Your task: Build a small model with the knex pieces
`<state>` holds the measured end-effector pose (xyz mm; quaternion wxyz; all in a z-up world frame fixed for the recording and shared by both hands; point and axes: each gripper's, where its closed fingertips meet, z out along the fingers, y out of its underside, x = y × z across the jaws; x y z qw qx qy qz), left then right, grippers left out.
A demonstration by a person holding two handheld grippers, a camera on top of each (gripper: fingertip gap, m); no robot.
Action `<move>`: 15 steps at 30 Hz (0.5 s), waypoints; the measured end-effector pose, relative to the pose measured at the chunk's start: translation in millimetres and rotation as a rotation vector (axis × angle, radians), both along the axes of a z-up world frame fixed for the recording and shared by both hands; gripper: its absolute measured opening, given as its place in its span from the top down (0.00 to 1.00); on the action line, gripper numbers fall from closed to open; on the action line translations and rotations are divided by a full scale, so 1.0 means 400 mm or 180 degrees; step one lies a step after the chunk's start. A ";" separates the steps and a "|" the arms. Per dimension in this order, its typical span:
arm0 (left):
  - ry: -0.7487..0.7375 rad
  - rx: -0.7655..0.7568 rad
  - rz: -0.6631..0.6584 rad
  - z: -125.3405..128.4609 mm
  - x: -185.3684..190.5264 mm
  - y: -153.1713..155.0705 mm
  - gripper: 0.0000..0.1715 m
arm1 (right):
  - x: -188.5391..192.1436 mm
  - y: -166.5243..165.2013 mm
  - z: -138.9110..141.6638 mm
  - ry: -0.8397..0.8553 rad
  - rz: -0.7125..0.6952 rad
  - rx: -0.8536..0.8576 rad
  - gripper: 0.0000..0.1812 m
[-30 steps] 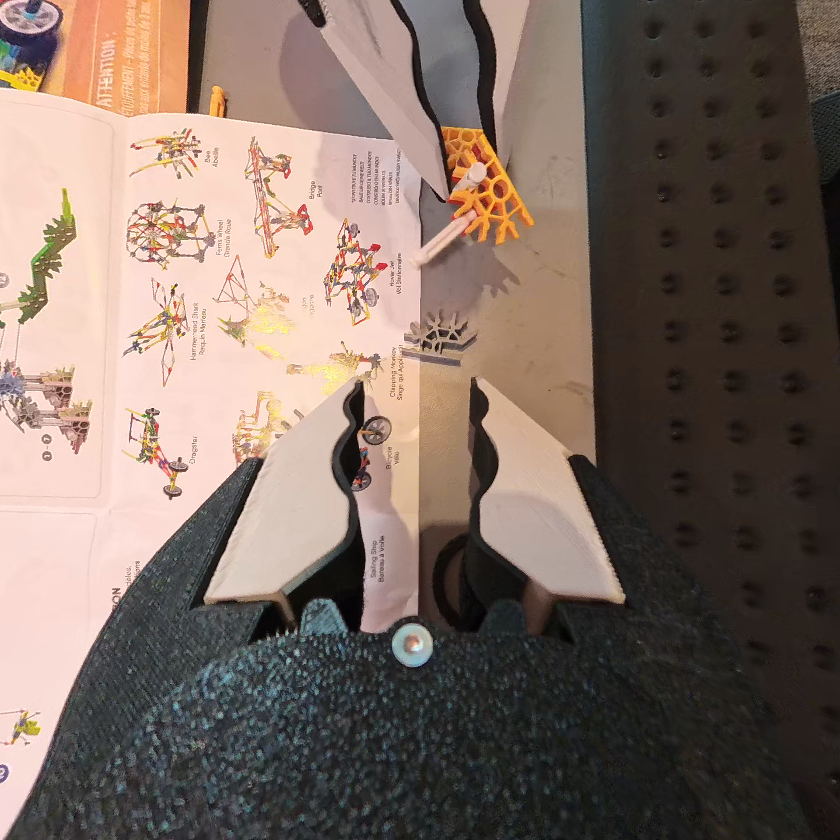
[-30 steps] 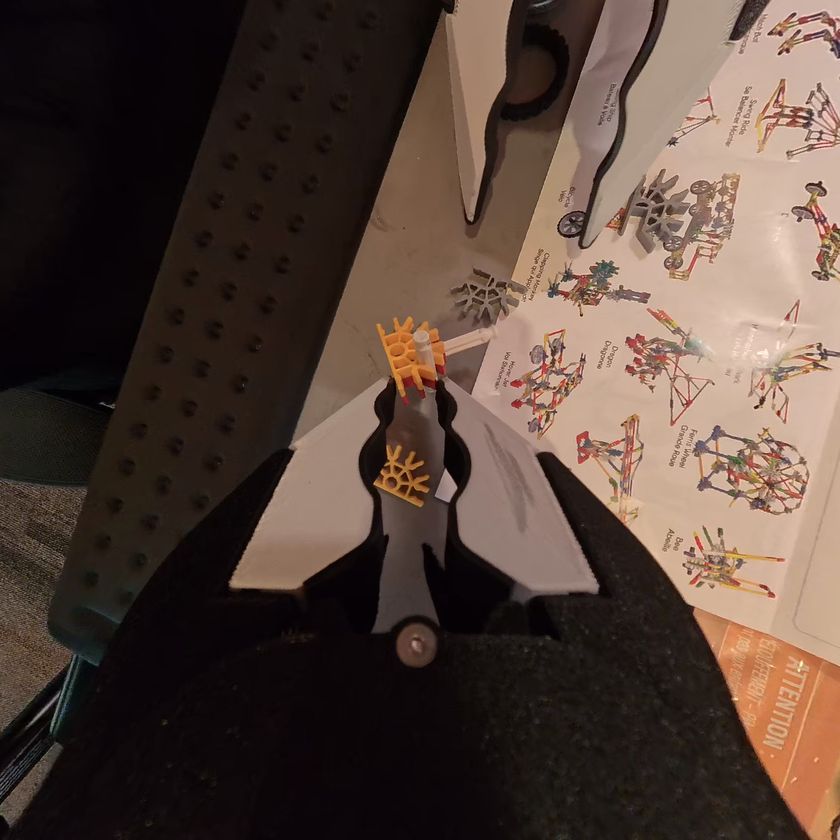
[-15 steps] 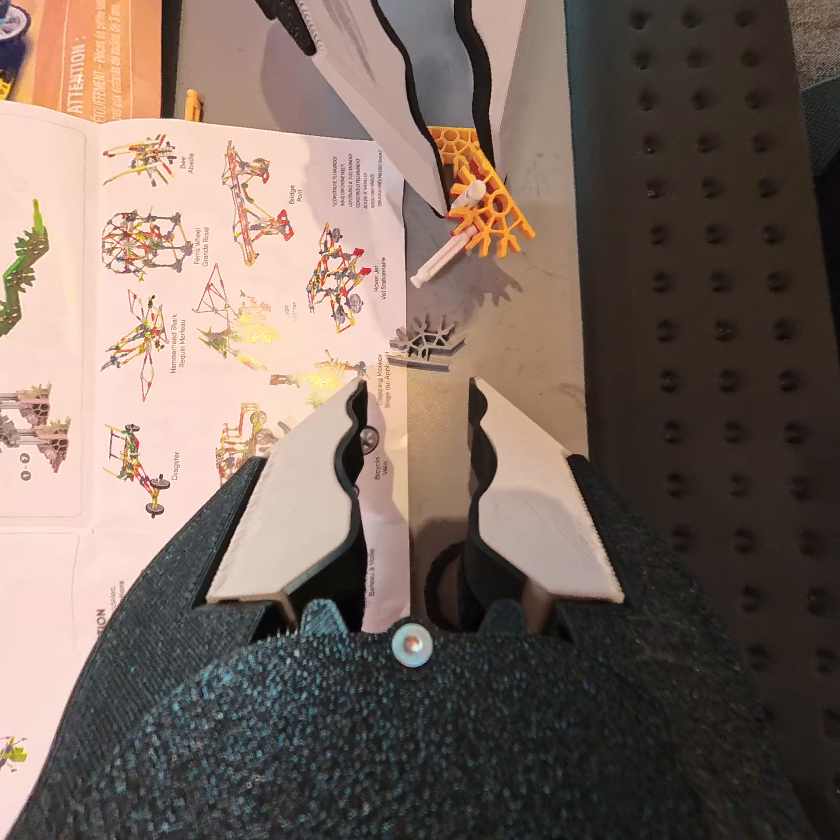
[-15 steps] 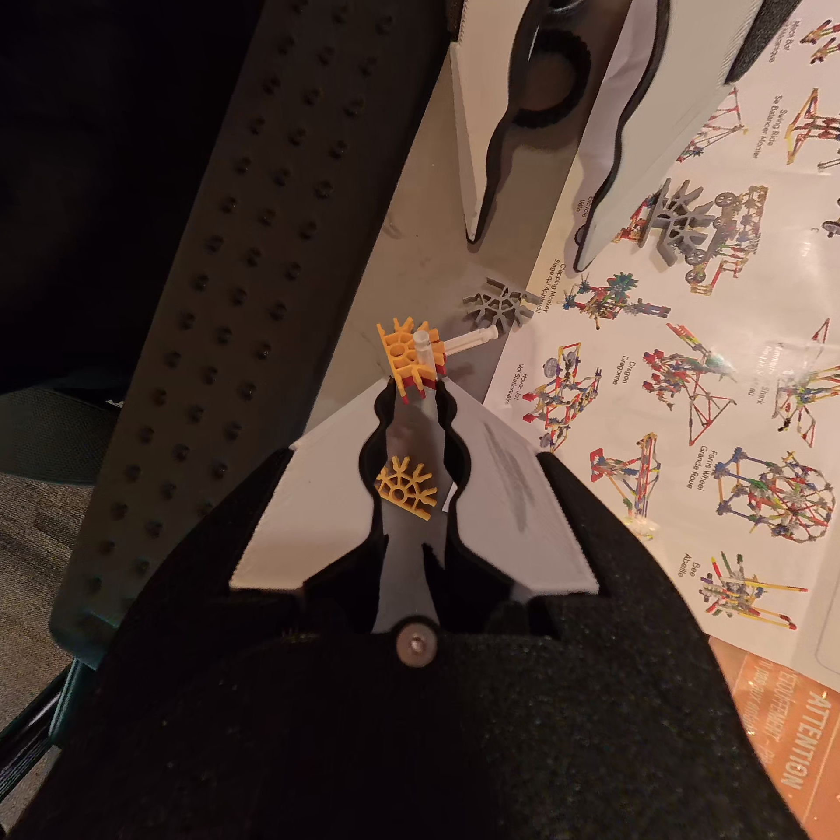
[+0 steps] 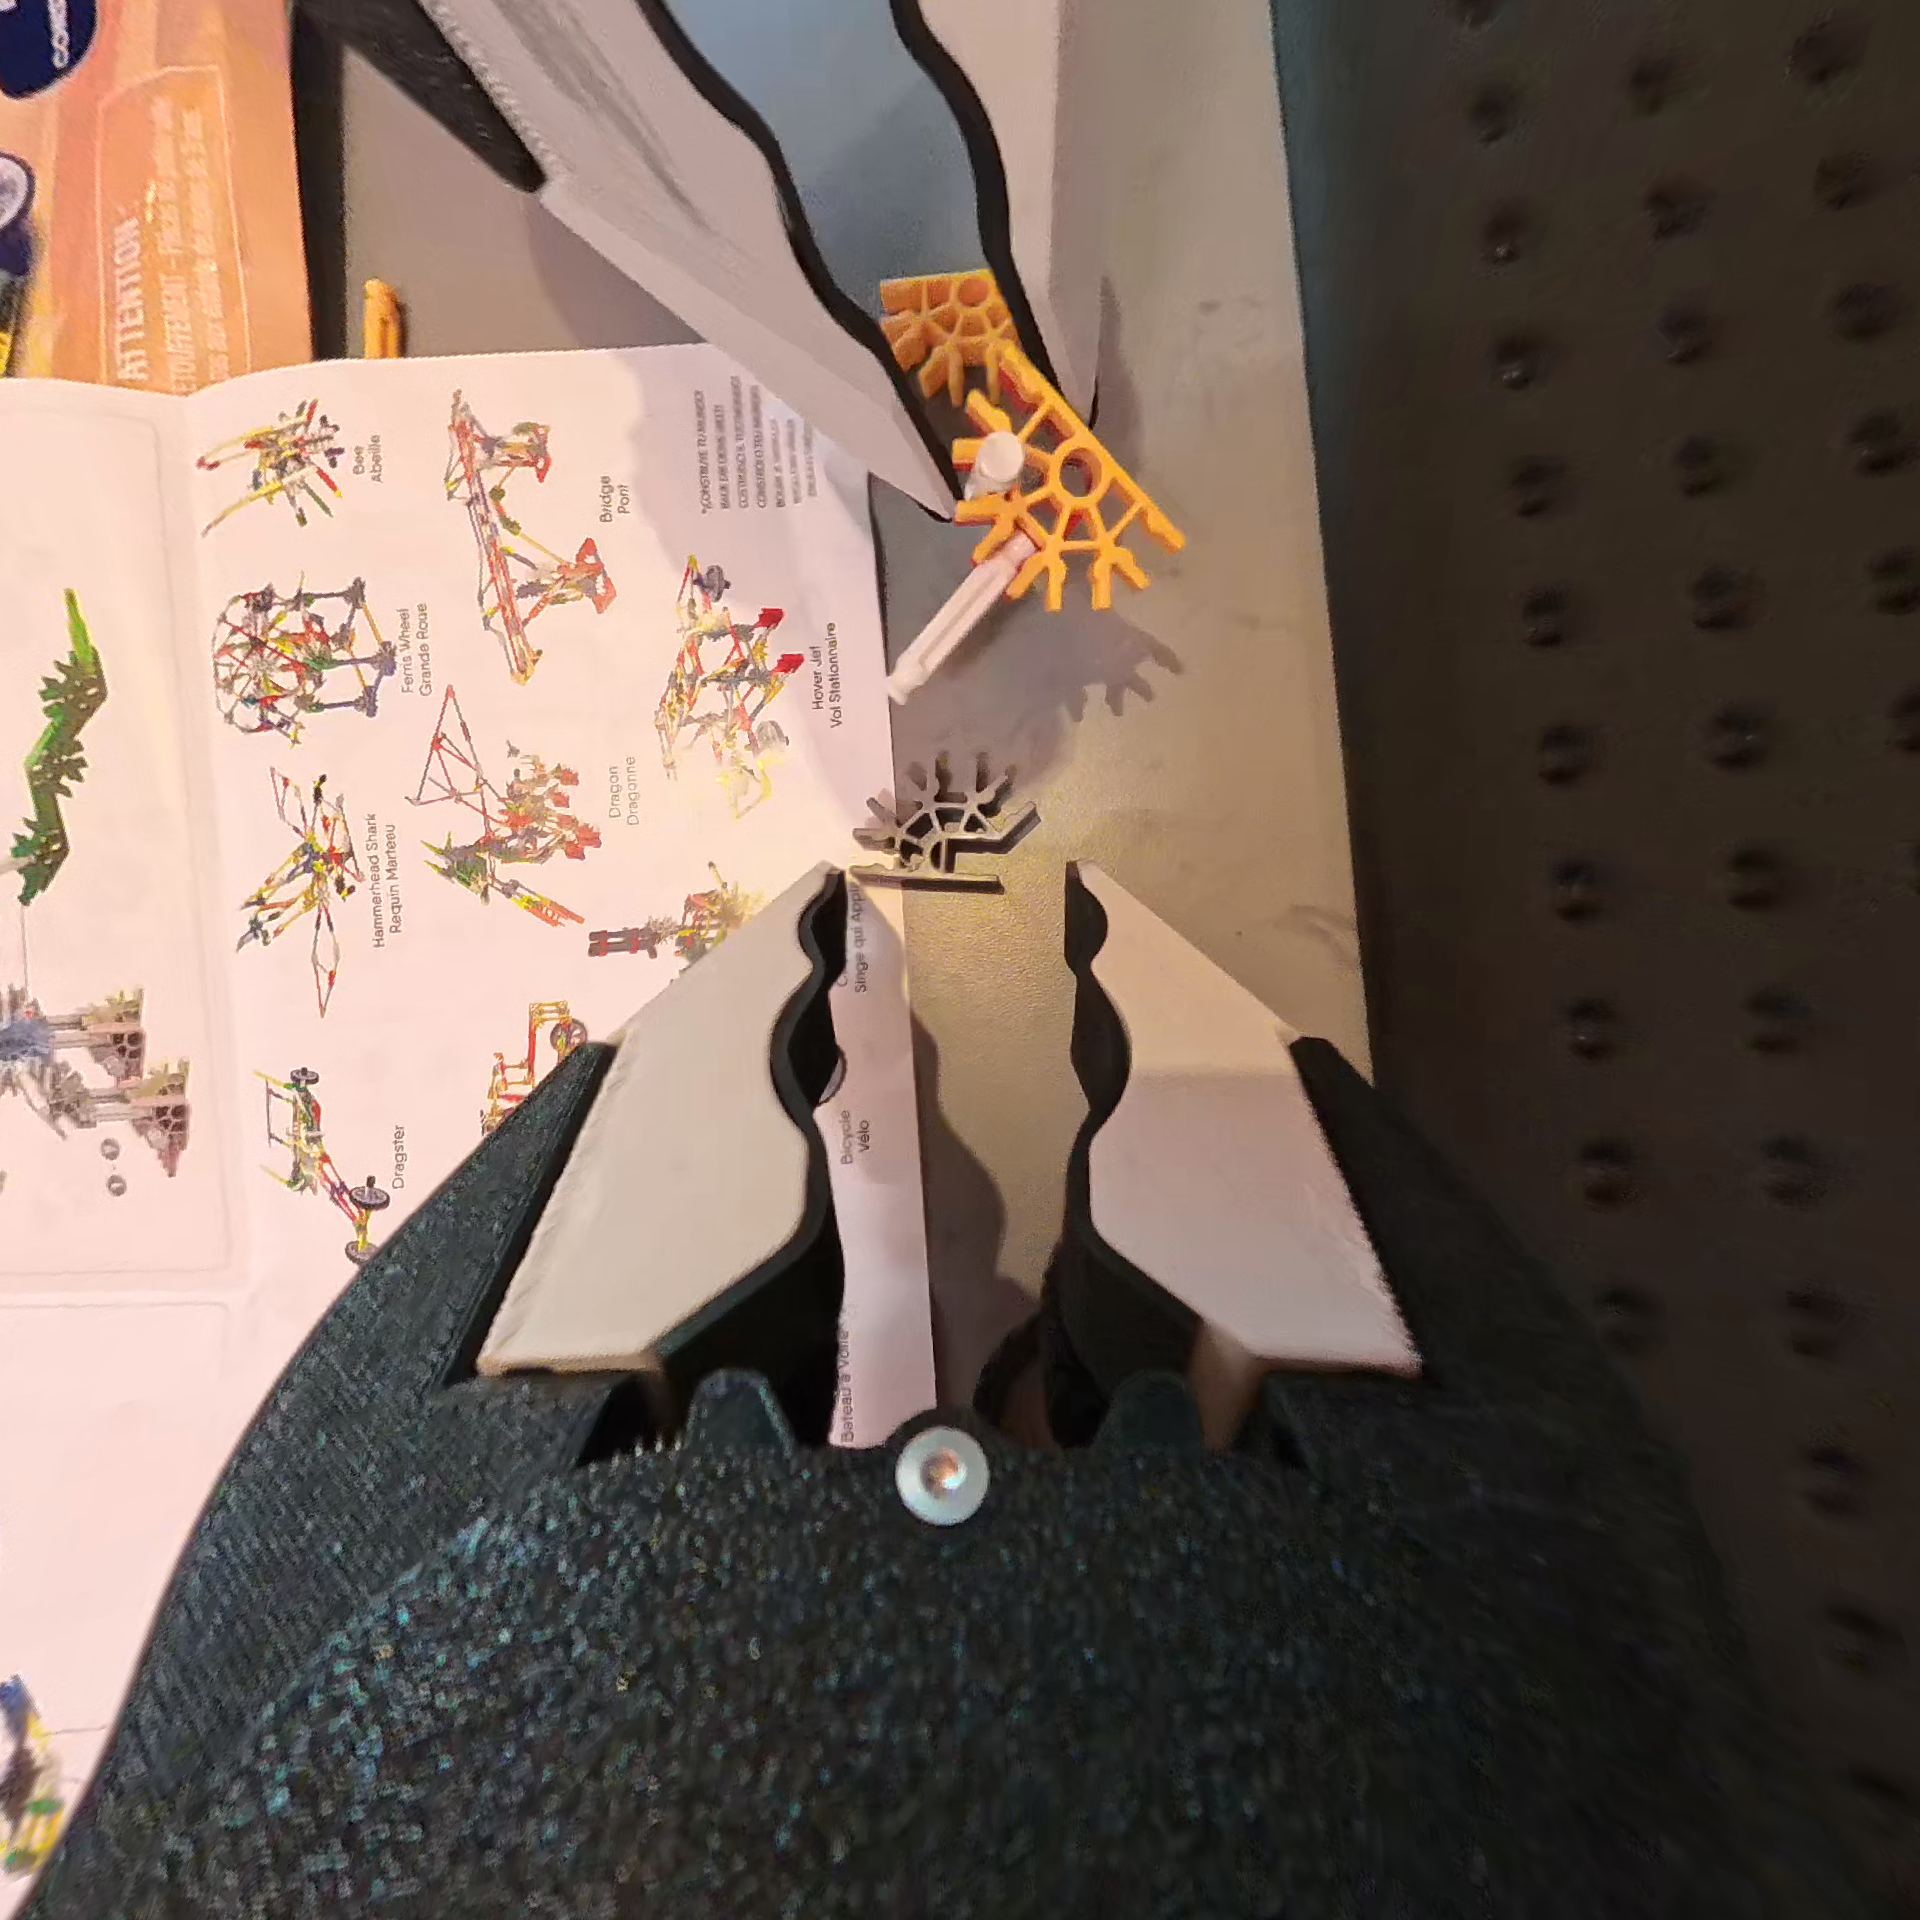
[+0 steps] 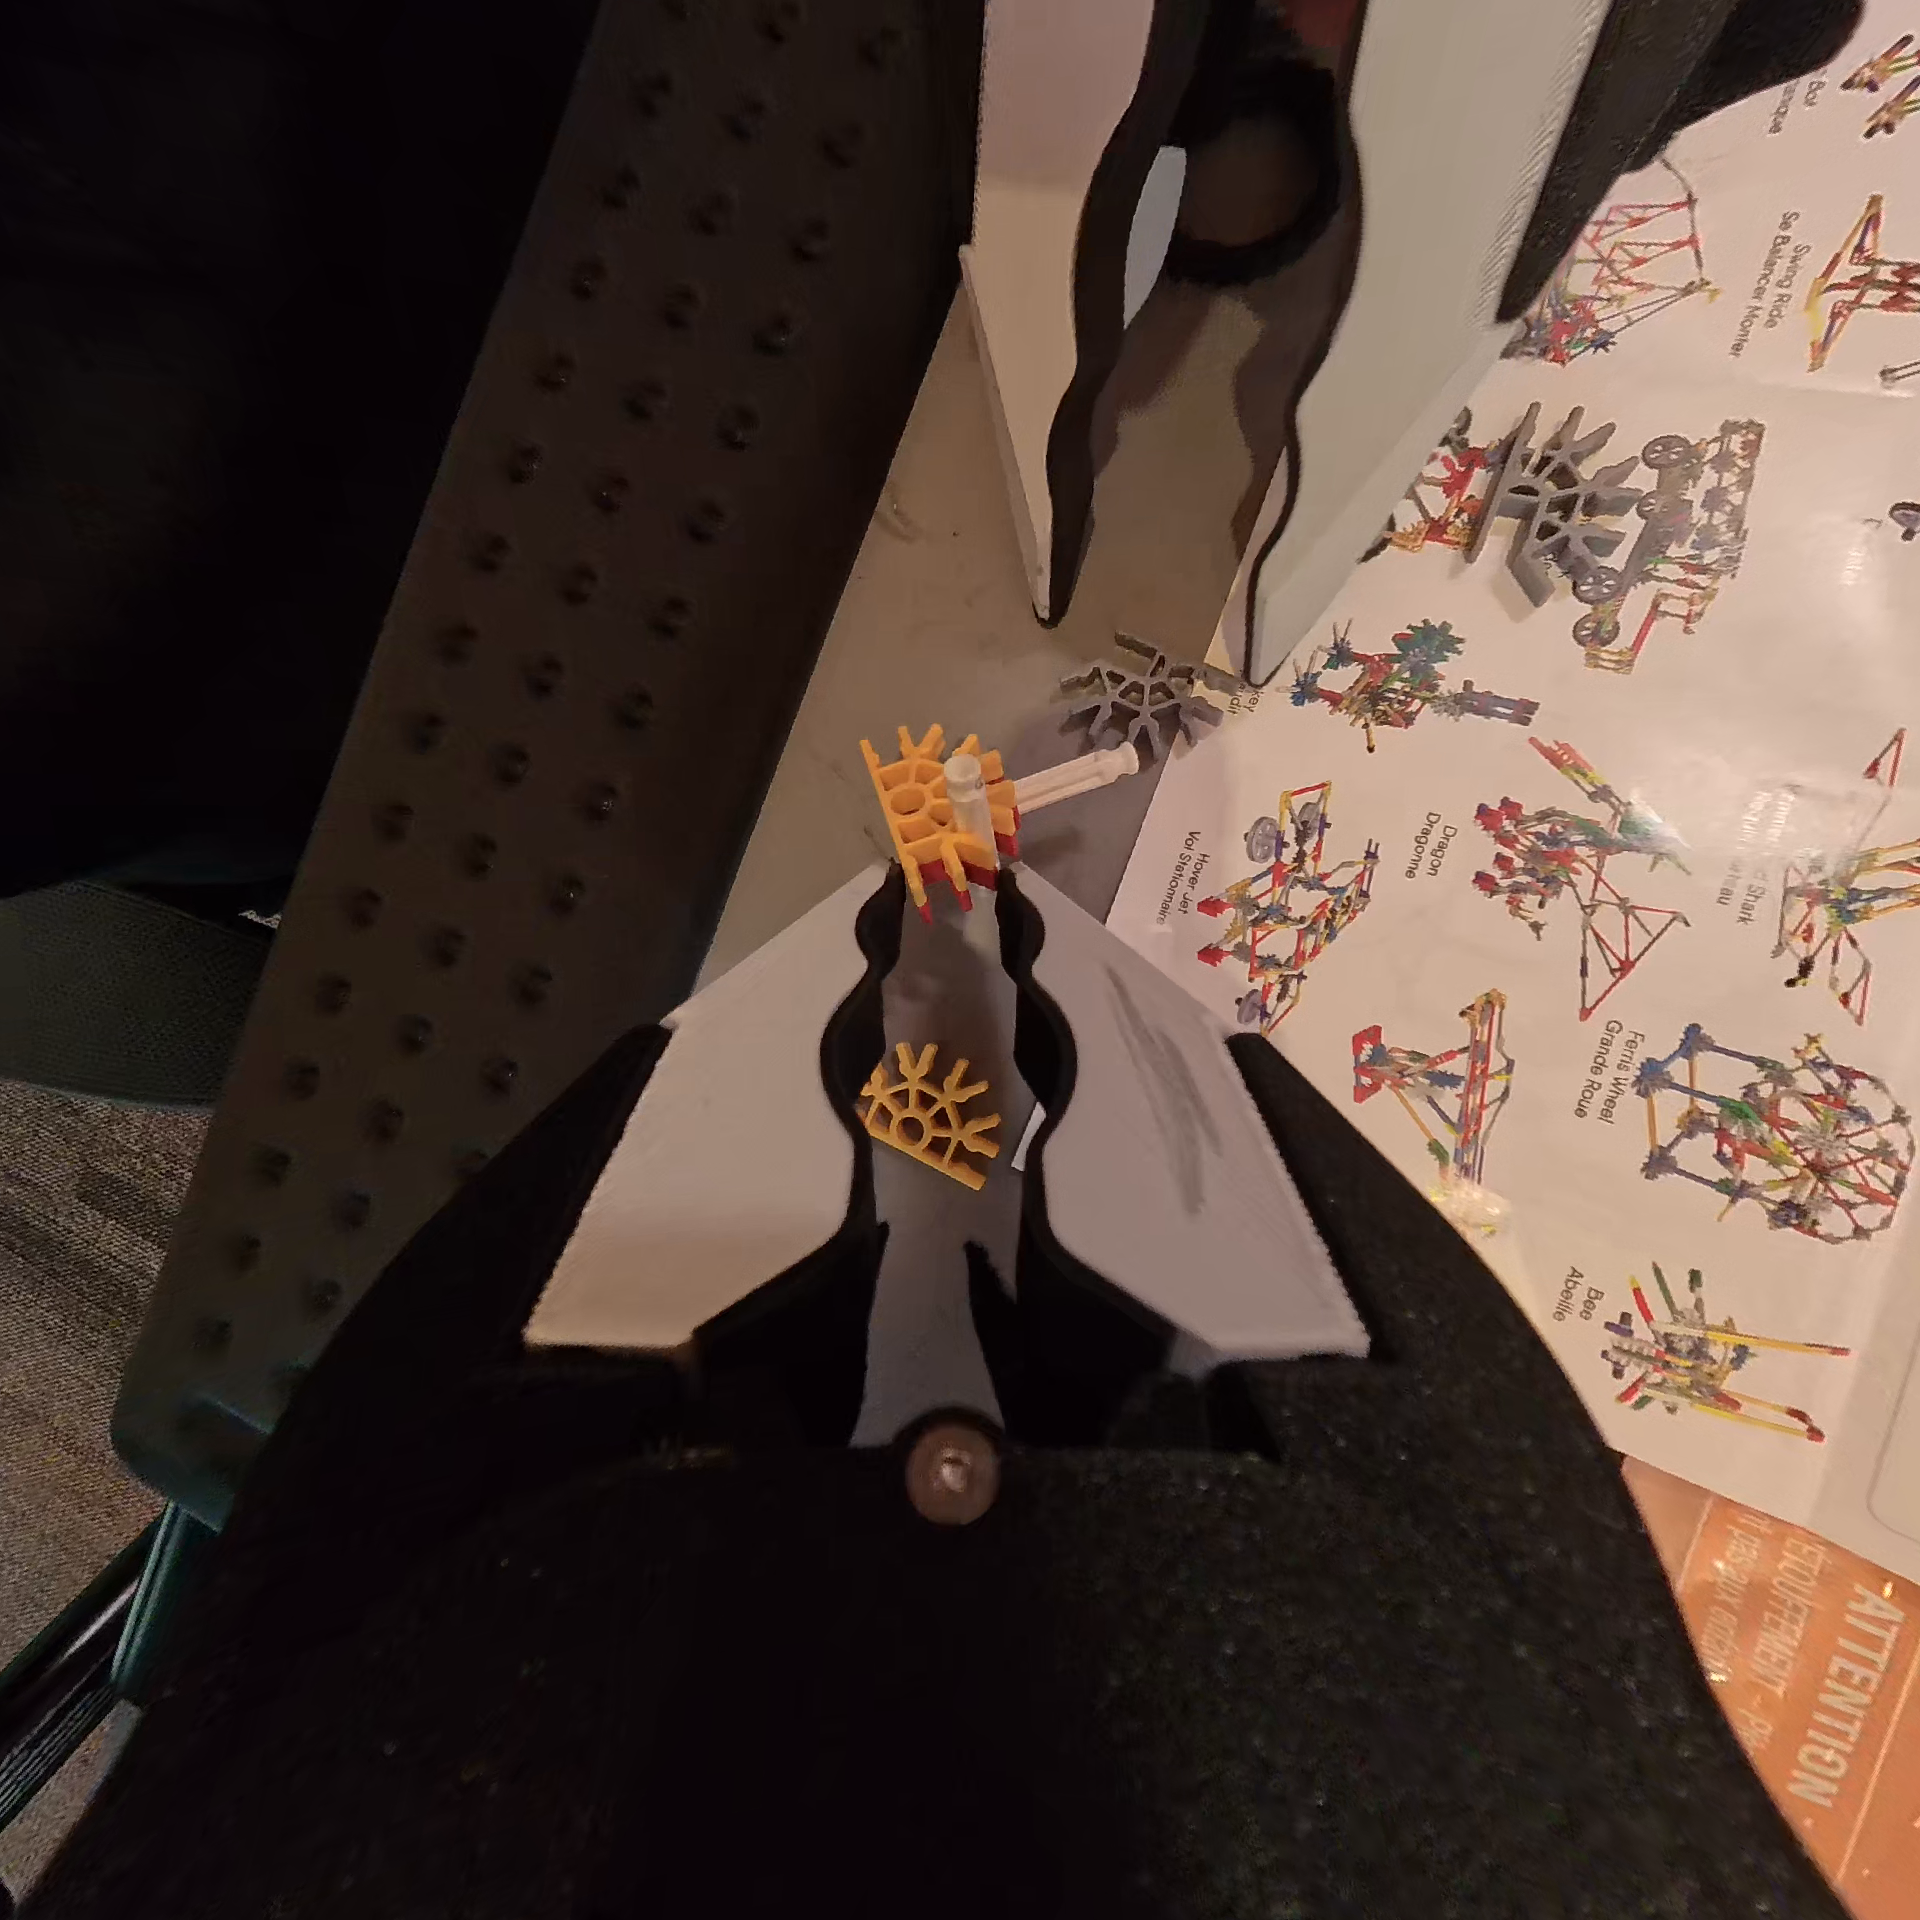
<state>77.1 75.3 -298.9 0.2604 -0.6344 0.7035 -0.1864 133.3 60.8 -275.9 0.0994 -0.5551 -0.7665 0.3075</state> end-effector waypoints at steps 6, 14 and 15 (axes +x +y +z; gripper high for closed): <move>0.0003 0.0042 -0.0068 -0.003 0.005 -0.010 0.81 | 0.000 0.000 0.001 0.0001 0.0000 0.0001 0.91; 0.0061 0.0067 -0.0058 -0.004 -0.004 -0.005 0.85 | -0.001 -0.002 0.000 0.0004 0.0010 0.0003 0.90; 0.0065 0.0069 -0.0062 -0.004 -0.004 -0.005 0.85 | -0.001 -0.002 0.000 0.0002 0.0012 0.0005 0.90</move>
